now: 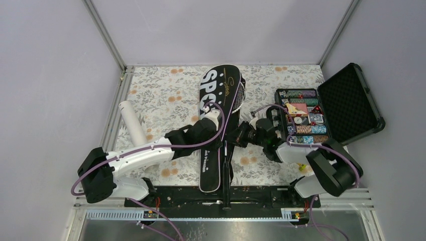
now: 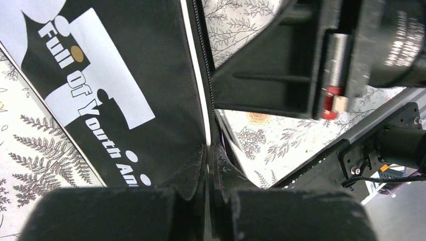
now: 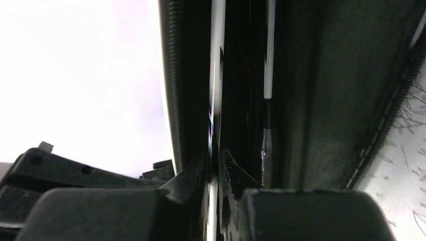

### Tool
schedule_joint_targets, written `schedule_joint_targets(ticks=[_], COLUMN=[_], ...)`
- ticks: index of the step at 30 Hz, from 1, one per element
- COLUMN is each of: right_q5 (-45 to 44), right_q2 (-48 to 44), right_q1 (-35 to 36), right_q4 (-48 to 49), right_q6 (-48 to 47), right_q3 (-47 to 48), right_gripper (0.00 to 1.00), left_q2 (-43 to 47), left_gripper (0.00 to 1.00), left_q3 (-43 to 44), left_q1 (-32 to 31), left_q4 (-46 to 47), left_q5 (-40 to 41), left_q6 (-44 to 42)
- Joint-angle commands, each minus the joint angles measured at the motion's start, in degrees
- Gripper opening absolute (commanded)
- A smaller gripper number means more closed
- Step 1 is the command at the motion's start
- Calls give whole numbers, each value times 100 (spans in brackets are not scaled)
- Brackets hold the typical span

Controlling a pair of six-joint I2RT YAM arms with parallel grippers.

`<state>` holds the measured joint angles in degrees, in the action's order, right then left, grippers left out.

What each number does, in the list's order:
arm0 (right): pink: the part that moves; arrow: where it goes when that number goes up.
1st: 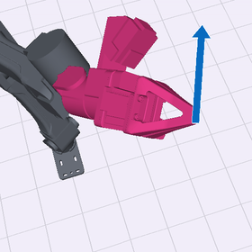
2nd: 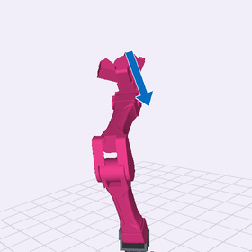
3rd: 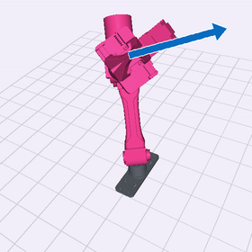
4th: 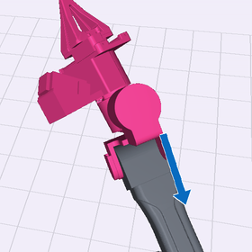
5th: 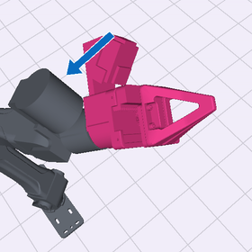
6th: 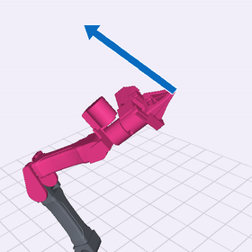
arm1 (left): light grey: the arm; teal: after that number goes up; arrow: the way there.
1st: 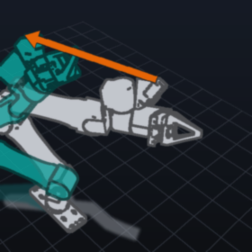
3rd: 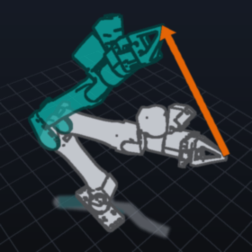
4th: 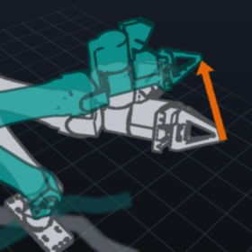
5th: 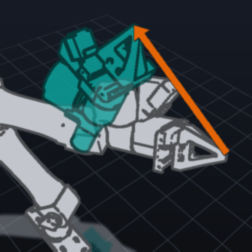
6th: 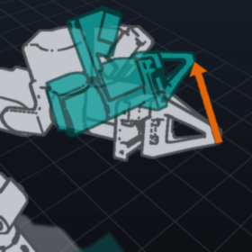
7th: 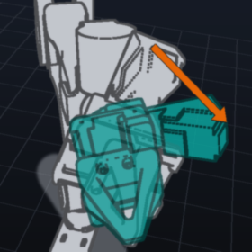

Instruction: Pack up the badminton gear

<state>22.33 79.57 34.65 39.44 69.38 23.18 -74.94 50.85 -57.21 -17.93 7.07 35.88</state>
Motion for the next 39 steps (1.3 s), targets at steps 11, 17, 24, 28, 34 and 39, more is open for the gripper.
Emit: schedule_joint_targets(ticks=[11,17,24,28,34,39], right_q5=[660,101,-400,-891,-1729,-2503], right_q2=[561,990,1629,1790,1947,1823], right_q1=[-73,-77,-85,-80,-83,-45], right_q4=[-25,258,418,459,456,528], right_q6=[-1366,-1291,-1095,-1219,-1477,-1433], right_q3=[632,1078,1693,1877,1945,1793], right_gripper=[0,0,0,0,0,0], left_q2=[407,815,1060,1203,1243,1265], left_gripper=[0,0,0,0,0,0], left_q3=[-1,-440,-748,-897,-945,-1192], left_q1=[8,8,0,-1,-1,-1], left_q4=[444,969,1437,1505,1634,2227], left_q5=[-389,-679,-998,-1078,-1232,-1324], left_q6=[74,636,1146,1408,1761,2163])
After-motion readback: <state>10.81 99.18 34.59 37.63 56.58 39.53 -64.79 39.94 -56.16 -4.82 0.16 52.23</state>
